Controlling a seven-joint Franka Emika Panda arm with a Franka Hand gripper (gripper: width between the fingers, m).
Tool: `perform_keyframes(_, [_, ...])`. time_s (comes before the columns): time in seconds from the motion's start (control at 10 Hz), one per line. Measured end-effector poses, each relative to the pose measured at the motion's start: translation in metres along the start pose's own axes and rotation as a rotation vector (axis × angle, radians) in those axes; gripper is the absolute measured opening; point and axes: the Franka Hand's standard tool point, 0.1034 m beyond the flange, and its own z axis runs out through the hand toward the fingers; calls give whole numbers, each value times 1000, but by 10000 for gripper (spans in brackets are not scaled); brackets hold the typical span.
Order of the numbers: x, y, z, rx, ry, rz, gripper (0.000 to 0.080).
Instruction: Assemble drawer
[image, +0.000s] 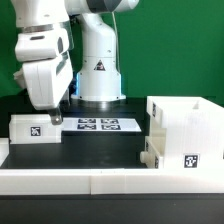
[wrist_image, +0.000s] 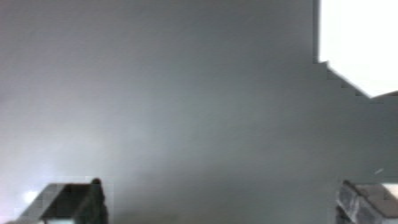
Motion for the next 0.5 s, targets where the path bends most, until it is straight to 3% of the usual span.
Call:
perform_keyframes(0.3, [2, 2, 1, 0, 1, 27, 648])
perform_keyframes(0.5, [3, 2, 1, 1, 3, 193, 648])
